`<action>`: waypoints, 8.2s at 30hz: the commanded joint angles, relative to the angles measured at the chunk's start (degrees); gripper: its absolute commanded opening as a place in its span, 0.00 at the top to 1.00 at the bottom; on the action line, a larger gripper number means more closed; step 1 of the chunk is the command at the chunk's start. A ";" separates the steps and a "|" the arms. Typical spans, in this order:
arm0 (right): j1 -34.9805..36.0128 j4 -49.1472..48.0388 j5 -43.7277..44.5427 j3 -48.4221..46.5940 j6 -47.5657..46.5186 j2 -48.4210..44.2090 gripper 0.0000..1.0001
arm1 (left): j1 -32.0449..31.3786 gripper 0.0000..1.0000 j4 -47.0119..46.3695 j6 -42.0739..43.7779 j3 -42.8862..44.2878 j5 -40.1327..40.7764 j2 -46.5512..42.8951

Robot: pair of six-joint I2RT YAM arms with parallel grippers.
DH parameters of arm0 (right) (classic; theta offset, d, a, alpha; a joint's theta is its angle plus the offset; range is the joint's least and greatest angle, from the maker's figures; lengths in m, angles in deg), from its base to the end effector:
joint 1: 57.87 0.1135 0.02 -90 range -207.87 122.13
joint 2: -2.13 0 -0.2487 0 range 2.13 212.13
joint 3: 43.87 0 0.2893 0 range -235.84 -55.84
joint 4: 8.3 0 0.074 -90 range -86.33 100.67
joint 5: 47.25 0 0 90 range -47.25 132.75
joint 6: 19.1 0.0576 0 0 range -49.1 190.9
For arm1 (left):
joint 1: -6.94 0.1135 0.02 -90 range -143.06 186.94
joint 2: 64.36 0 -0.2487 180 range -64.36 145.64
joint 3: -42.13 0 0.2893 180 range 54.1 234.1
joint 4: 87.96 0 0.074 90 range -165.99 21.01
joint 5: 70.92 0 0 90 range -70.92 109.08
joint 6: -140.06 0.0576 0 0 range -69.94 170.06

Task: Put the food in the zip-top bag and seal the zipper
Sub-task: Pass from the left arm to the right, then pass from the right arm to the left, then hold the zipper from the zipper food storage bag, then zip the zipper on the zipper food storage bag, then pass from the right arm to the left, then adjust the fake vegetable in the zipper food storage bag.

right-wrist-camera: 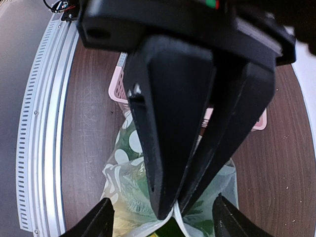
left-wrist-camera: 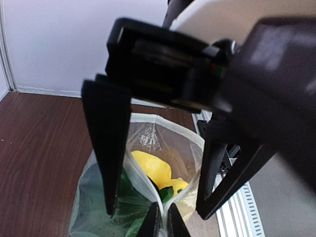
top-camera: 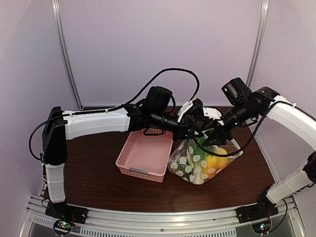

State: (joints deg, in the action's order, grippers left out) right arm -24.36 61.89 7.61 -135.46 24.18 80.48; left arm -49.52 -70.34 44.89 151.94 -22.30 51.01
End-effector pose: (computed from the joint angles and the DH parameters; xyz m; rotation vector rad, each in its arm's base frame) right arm 0.2464 0.2029 0.3218 -1.7352 1.7063 0.6794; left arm 0.2568 -0.4563 0.2640 1.3686 1.6524 -1.3788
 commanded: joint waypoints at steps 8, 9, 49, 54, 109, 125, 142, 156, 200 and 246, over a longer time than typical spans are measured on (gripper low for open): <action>0.51 -6.73 5.97 4.82 1.68 -4.49 0.83 | 1.03 0.91 -3.41 -0.80 0.43 0.21 -4.12; 0.53 -7.18 6.03 5.05 1.98 -4.92 0.88 | 1.02 0.84 -2.48 -0.36 0.73 0.58 -4.14; -0.96 -8.18 -4.85 1.57 9.31 -5.72 1.00 | 2.59 1.00 -12.77 7.93 -10.08 0.40 -7.66; -0.94 -10.69 -4.90 1.00 12.40 -5.32 0.69 | 2.59 1.00 -12.94 6.54 -9.42 -0.55 -7.51; -0.66 -10.72 -2.43 0.00 14.98 -3.08 1.00 | 3.21 0.97 -16.14 -1.86 -8.68 -0.97 -5.60; -0.77 -9.48 -0.86 1.00 12.93 -2.90 1.00 | 3.26 1.00 -16.89 -2.04 -6.68 -3.93 -4.37; -7.51 -2.38 1.60 2.29 5.77 -0.53 1.00 | 6.19 1.00 -31.15 -7.79 -18.49 1.70 -10.52; -16.40 2.28 4.45 4.40 0.80 -4.25 1.00 | 7.41 1.00 -32.45 -9.08 -20.56 3.55 -9.97; -7.38 7.86 5.89 -4.72 5.53 -2.85 0.74 | 0.13 1.00 -5.35 6.89 4.33 0.66 7.85; -19.54 4.46 10.84 4.21 11.37 -14.20 0.63 | 0.26 1.00 -15.70 2.84 -1.65 -2.73 2.83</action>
State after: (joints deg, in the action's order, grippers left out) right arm -43.57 67.26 18.34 -125.40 31.27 68.48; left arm -49.09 -82.01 49.54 150.35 -23.44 57.02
